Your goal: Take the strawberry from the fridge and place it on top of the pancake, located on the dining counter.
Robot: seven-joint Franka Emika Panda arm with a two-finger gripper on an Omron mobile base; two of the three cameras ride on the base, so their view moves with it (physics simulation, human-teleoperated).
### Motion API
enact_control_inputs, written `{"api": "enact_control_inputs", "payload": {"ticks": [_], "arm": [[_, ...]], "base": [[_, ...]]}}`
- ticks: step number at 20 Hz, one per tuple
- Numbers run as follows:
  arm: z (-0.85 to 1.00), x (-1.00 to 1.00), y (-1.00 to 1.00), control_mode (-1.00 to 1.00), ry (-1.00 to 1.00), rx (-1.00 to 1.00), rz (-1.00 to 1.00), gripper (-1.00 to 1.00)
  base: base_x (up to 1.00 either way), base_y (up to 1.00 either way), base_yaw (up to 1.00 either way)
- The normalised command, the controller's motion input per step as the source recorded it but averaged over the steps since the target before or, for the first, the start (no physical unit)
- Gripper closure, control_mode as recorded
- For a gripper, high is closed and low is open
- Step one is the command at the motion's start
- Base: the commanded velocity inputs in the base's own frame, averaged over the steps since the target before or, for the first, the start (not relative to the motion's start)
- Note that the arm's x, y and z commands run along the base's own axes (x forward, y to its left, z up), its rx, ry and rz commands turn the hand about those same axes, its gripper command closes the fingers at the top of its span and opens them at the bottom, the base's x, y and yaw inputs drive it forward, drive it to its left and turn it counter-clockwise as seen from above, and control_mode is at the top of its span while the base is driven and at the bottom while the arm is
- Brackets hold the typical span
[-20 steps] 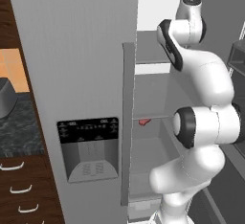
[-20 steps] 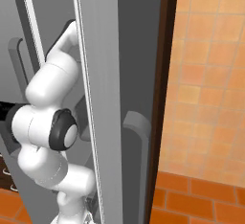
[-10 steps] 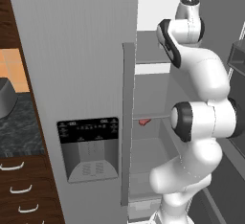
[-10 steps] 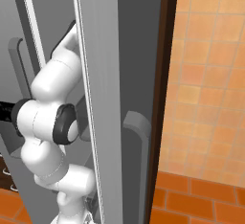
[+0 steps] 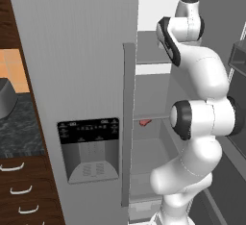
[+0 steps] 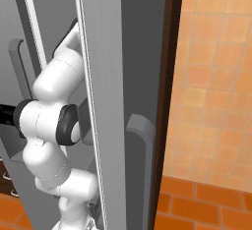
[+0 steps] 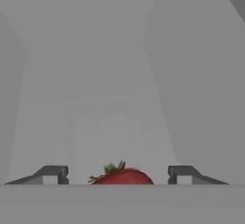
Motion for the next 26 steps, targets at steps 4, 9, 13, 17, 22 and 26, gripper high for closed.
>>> {"api": "enact_control_inputs", "payload": {"ticks": [4, 9, 13, 17, 22, 26], "arm": [[-0.29, 0.0, 0.02, -1.0, -0.04, 0.0, 0.0, 1.0], [-0.02, -0.08, 0.04, -1.0, -0.25, 0.0, -0.05, 1.0], [0.0, -0.45, 0.35, -1.0, -0.36, 0.0, -0.14, 1.0], [0.16, -0.61, 0.52, -1.0, -0.19, -0.03, -0.14, 1.0], [0.19, -1.0, 0.27, -1.0, 0.01, 0.0, -0.01, 1.0], [0.01, -1.0, 0.29, -1.0, 0.13, 0.06, 0.0, 1.0]], "base": [[0.0, 0.0, 0.0], [0.0, 0.0, 0.0], [0.0, 0.0, 0.0], [0.0, 0.0, 0.0], [0.0, 0.0, 0.0], [0.0, 0.0, 0.0]]}}
